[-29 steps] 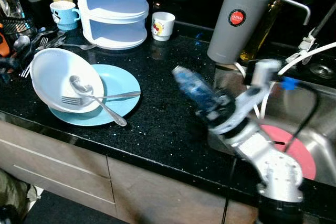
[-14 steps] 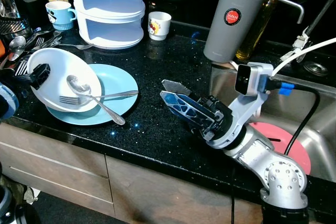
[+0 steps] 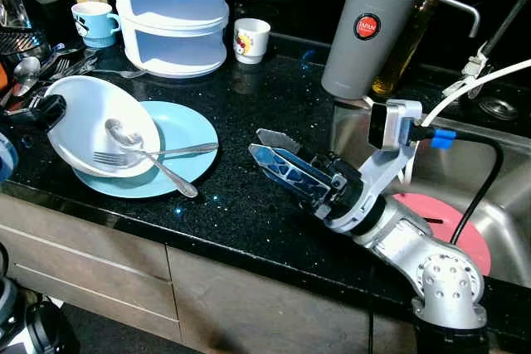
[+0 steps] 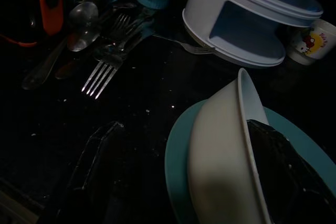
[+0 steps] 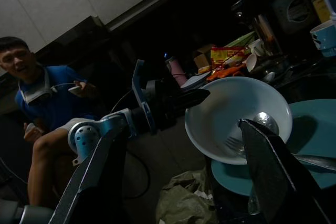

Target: Kitchen organization

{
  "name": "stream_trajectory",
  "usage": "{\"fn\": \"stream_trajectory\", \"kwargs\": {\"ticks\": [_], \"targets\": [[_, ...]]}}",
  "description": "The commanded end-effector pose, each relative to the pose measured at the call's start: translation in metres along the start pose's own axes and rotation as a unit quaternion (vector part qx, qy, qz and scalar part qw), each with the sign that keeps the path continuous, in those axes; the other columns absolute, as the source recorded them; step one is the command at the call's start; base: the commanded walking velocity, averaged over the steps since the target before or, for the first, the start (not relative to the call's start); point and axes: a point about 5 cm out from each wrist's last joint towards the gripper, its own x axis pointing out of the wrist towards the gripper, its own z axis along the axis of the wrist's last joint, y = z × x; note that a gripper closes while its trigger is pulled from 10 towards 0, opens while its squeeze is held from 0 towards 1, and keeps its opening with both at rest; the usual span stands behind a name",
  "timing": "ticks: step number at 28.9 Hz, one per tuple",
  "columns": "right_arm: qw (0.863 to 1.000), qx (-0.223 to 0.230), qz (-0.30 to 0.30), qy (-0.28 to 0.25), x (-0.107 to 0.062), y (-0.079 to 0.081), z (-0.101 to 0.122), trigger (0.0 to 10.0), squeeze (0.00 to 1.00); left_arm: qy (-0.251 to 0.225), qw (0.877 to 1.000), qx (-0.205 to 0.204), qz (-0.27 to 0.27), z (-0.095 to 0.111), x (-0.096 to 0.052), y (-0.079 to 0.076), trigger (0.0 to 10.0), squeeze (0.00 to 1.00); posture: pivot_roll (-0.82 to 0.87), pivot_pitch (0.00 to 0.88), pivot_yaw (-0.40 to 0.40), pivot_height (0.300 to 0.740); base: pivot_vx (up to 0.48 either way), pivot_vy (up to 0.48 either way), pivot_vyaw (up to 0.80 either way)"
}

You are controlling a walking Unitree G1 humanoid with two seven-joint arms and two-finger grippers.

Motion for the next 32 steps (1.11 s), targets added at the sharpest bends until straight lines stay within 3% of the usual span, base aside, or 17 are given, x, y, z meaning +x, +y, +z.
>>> {"fn": "stream_trajectory", "kwargs": {"ticks": [1,2,4,5,7,8,10,11,13,14,26,32], "targets": [[1.0,-0.007,-0.009,-0.006,-0.001,-0.002,0.003,10.0,0.0,0.009,1.0,-0.006,0.009,-0.002,0.002,0.001,10.0,0.0,0.16,0.0,-0.068,0.74,0.0,0.0,0.0],[1.0,-0.008,-0.011,-0.006,-0.001,-0.002,0.003,10.0,0.0,0.009,1.0,-0.006,0.011,-0.001,0.002,0.002,9.2,0.0,0.16,0.0,-0.068,0.74,0.0,0.0,0.0],[1.0,-0.009,-0.013,-0.006,-0.001,-0.002,0.003,10.0,0.0,0.009,1.0,-0.007,0.013,-0.001,0.003,0.003,9.1,0.0,0.16,0.0,-0.068,0.74,0.0,0.0,0.0],[1.0,-0.011,-0.016,-0.007,0.0,-0.002,0.003,10.0,0.0,0.009,1.0,-0.01,0.016,-0.001,0.003,0.004,4.7,0.0,0.16,0.0,-0.067,0.74,0.0,0.0,0.0],[1.0,-0.011,-0.016,-0.007,0.0,-0.002,0.003,10.0,0.0,0.009,1.0,-0.01,0.016,-0.001,0.003,0.004,4.7,0.0,0.16,0.0,-0.067,0.74,0.0,0.0,0.0],[1.0,-0.012,-0.019,-0.008,0.0,-0.003,0.003,10.0,0.0,0.009,1.0,-0.014,0.018,-0.001,0.003,0.004,3.7,0.0,0.16,0.0,-0.067,0.74,0.0,0.0,0.0],[1.0,-0.014,-0.022,-0.009,0.0,-0.003,0.003,10.0,0.0,0.011,1.0,-0.022,0.018,-0.002,0.004,0.005,3.9,0.0,0.16,0.0,-0.068,0.74,0.0,0.0,0.0],[1.0,-0.014,-0.023,-0.009,0.001,-0.003,0.003,10.0,0.0,0.013,0.999,-0.027,0.013,-0.003,0.004,0.004,4.9,0.0,0.16,0.0,-0.069,0.74,0.0,0.0,0.0],[1.0,-0.014,-0.024,-0.009,0.001,-0.003,0.003,10.0,0.0,0.015,0.999,-0.029,0.01,-0.003,0.005,0.003,4.9,0.0,0.16,0.0,-0.069,0.74,0.0,0.0,0.0],[1.0,-0.015,-0.025,-0.008,0.001,-0.004,0.003,10.0,0.0,0.014,0.999,-0.033,0.007,-0.003,0.005,0.002,10.0,0.0,0.16,0.0,-0.069,0.74,0.0,0.0,0.0],[0.999,-0.021,-0.041,-0.015,0.001,-0.005,0.004,10.0,0.0,0.008,0.999,-0.036,0.018,0.002,0.006,0.004,10.0,0.0,0.16,0.0,-0.064,0.74,0.0,0.0,0.0],[0.998,-0.026,-0.05,-0.019,0.002,-0.007,0.006,10.0,0.0,-0.002,0.998,-0.024,0.054,0.005,0.005,0.013,10.0,0.0,0.16,0.0,-0.062,0.74,0.0,0.0,0.0]]}}
